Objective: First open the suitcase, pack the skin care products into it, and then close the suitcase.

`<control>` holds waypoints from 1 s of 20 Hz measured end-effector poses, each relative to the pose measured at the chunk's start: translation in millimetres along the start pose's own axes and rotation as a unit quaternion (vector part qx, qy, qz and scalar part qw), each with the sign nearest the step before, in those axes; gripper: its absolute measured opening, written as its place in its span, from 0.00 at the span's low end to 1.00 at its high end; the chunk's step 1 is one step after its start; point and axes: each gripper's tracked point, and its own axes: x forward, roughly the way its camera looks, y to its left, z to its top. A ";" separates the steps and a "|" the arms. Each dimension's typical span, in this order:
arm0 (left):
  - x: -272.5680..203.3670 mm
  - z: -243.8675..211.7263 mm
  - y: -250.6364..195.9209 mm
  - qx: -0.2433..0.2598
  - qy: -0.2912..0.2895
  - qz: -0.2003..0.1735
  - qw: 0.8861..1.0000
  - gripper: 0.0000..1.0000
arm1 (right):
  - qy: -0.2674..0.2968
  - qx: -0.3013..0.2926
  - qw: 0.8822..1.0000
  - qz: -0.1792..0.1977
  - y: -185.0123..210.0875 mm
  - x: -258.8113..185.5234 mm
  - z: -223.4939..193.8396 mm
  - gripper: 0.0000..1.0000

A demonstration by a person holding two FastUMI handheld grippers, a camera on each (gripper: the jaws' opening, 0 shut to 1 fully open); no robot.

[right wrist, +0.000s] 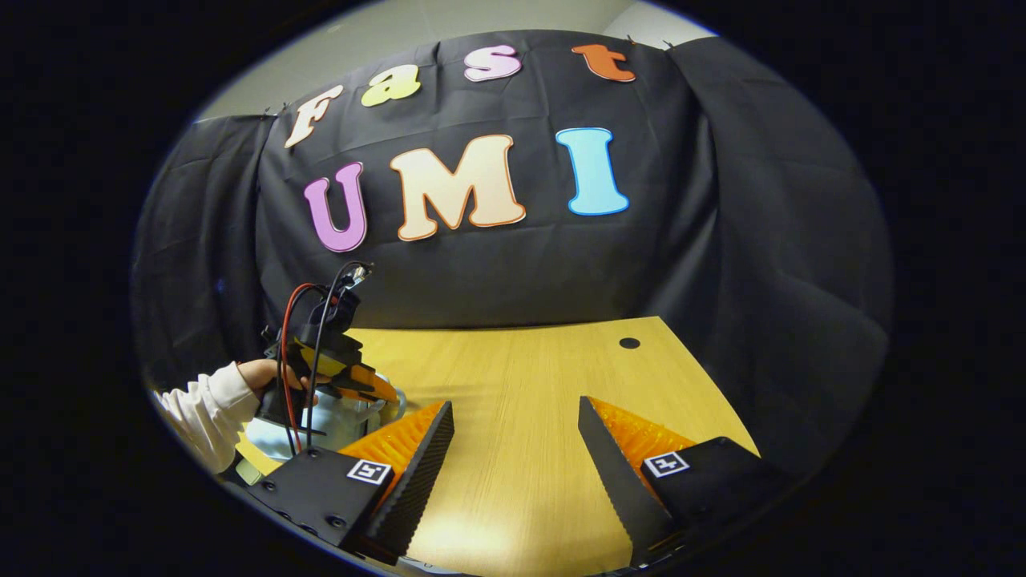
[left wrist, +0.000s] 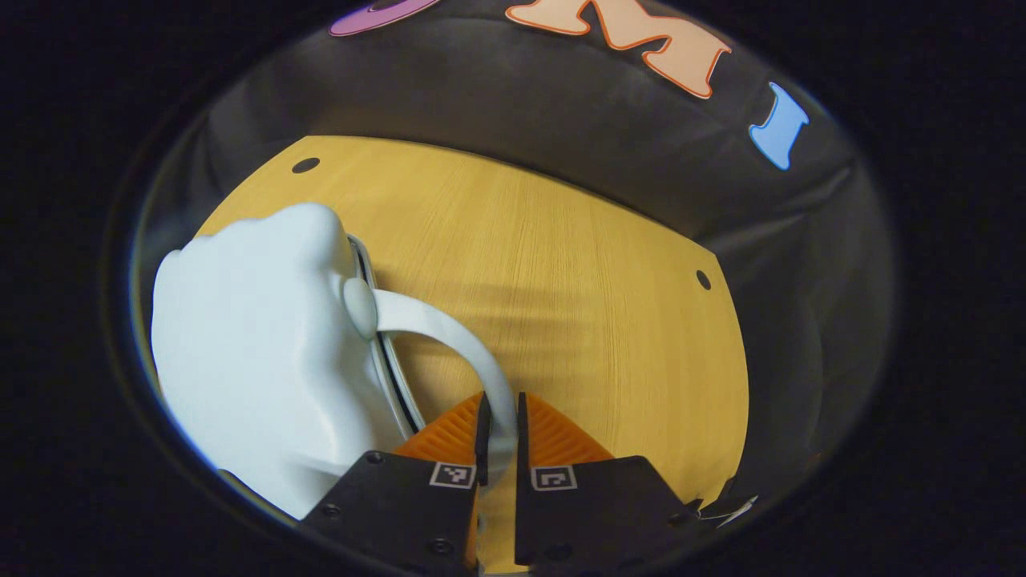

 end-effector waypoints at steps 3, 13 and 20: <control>-17.5 -4.5 -14.1 -0.001 -0.004 -0.013 1.000 0.44 | -0.008 0.005 1.000 -0.001 -4.1 -2.3 7.3 0.98; -112.1 -34.4 -77.7 0.117 -0.116 -0.025 0.986 0.96 | -0.032 0.003 0.999 0.012 -14.1 -21.1 27.3 0.98; -139.7 -70.3 -110.7 0.117 -0.134 -0.047 0.983 0.96 | -0.039 0.004 0.999 0.021 -21.0 -32.2 30.9 0.98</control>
